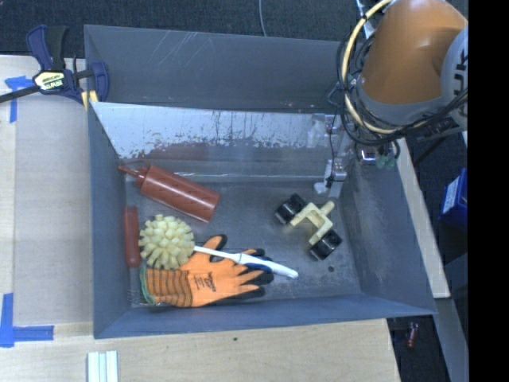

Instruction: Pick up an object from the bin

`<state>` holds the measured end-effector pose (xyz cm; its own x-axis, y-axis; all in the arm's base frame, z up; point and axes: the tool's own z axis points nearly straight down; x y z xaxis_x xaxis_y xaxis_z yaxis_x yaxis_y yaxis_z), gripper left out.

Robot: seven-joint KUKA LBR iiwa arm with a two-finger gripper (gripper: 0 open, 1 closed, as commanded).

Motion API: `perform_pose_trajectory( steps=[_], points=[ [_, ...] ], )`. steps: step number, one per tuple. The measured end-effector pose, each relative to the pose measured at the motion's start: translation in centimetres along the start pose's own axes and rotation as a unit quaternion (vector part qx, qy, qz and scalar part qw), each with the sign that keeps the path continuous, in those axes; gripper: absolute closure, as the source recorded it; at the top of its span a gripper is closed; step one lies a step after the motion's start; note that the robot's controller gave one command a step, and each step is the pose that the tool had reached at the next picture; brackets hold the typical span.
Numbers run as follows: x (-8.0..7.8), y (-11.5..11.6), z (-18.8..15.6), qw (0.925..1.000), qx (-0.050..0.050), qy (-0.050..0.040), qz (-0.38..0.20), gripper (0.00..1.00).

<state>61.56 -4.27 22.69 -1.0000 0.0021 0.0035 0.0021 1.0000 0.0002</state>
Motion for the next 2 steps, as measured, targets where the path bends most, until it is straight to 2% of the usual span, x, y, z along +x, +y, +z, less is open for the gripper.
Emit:
perform_pose_trajectory(
  steps=[1,2],
  points=[
    [-0.1,0.0,-0.4,1.0000,0.000,-0.0035,0.000,0.00],
    [0.3,-1.3,-4.1,0.9945,0.000,-0.0031,-0.105,0.00]
  ],
)
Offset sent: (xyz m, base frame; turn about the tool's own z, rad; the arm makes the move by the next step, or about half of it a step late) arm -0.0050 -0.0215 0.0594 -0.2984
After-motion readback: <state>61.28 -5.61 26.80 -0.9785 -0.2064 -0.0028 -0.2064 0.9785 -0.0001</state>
